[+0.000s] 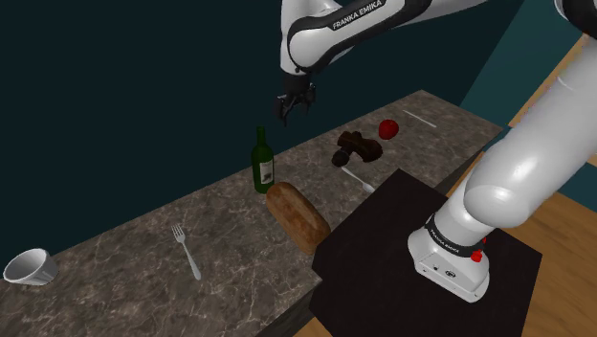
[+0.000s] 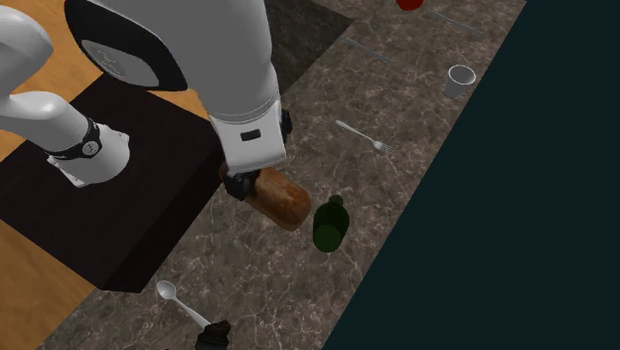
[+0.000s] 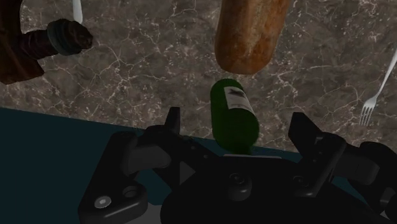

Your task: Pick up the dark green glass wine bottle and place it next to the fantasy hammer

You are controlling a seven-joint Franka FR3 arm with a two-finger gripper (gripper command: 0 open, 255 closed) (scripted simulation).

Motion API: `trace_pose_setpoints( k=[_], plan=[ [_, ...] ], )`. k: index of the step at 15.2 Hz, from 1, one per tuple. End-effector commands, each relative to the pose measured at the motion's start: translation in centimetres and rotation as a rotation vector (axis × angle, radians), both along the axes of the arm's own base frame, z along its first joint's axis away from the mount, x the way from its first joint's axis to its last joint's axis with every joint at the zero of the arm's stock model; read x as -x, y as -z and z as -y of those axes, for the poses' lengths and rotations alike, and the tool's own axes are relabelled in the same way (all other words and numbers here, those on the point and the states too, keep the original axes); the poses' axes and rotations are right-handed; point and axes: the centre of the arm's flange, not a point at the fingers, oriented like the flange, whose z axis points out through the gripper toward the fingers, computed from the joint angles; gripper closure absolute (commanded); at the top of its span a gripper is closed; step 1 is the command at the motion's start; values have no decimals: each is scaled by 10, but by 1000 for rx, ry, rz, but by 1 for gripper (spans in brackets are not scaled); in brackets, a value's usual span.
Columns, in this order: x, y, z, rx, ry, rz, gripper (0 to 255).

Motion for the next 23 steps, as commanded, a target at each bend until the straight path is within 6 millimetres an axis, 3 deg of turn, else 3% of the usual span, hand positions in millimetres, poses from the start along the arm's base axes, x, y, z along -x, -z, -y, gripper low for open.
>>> trace_pose_setpoints(
  k=[1, 10, 17, 23],
  plan=[
    [-20, 16, -8, -4, -1, 15, 0],
    [-107, 73, -37, -16, -10, 75, 0],
    [-111, 110, -38, -16, -10, 75, 0],
    [-111, 113, -38, -16, -10, 75, 0]
  ],
)
